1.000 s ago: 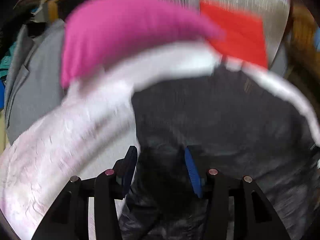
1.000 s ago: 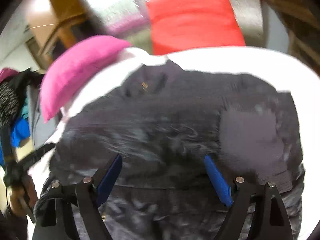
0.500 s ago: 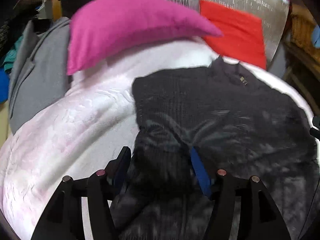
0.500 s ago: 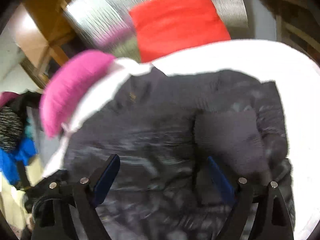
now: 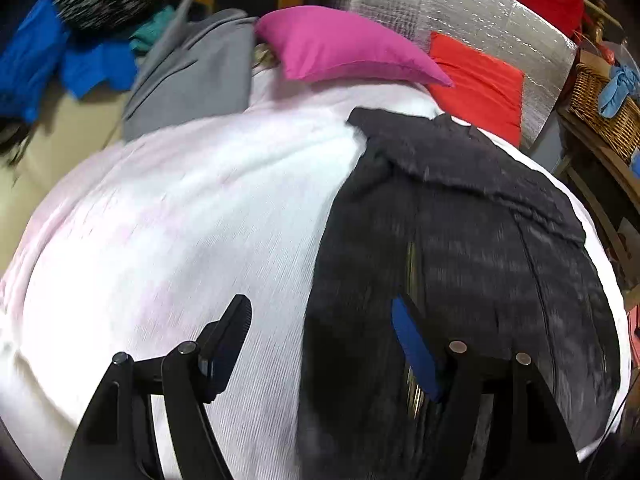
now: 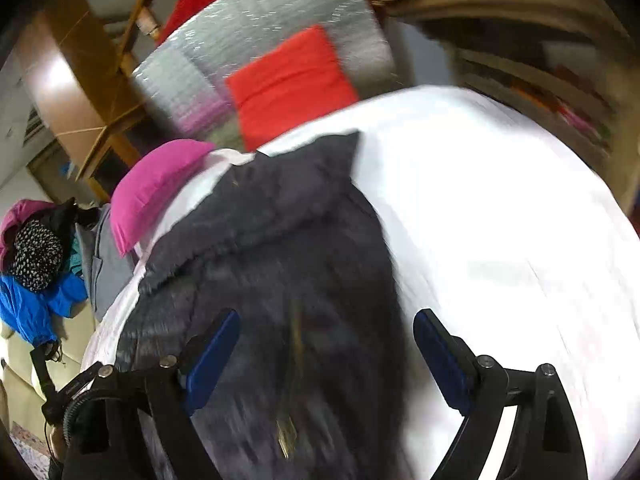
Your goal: Fold large clothes
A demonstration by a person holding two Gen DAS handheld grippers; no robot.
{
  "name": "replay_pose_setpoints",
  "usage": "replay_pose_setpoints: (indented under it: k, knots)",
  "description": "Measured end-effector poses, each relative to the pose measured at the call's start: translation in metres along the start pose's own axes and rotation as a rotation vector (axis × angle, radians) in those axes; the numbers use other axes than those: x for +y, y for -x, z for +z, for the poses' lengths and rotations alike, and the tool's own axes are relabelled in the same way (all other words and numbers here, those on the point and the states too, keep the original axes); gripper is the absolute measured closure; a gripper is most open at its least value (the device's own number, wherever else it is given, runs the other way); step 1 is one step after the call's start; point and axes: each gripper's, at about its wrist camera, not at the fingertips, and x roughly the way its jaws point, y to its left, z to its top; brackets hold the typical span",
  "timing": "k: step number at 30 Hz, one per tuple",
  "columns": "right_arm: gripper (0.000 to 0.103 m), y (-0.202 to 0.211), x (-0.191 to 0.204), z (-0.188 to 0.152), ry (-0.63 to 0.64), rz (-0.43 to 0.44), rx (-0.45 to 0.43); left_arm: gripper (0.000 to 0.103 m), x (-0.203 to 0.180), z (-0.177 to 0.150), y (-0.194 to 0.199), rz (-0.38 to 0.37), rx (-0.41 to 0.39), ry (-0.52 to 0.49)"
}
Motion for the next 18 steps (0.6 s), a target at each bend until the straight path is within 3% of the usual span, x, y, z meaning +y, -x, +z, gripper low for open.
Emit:
replay_pose_setpoints:
  k: [6,13,18]
  knots:
    - [0.012,0.034,-0.029,-0.059,-0.072,-0.022,-0.002,0.029,0.009,-0.043,0.030,0.020,0.016,0.003]
    - [0.012,0.046,-0.021,-0.069,-0.059,-0.015,-0.006,0.029,0.006,-0.055,0.042,0.025,0.000,-0.027]
    - [0.012,0.039,-0.014,-0.079,-0.029,-0.042,0.045,0.029,0.004,-0.058,0.044,0.062,0.010,-0.051]
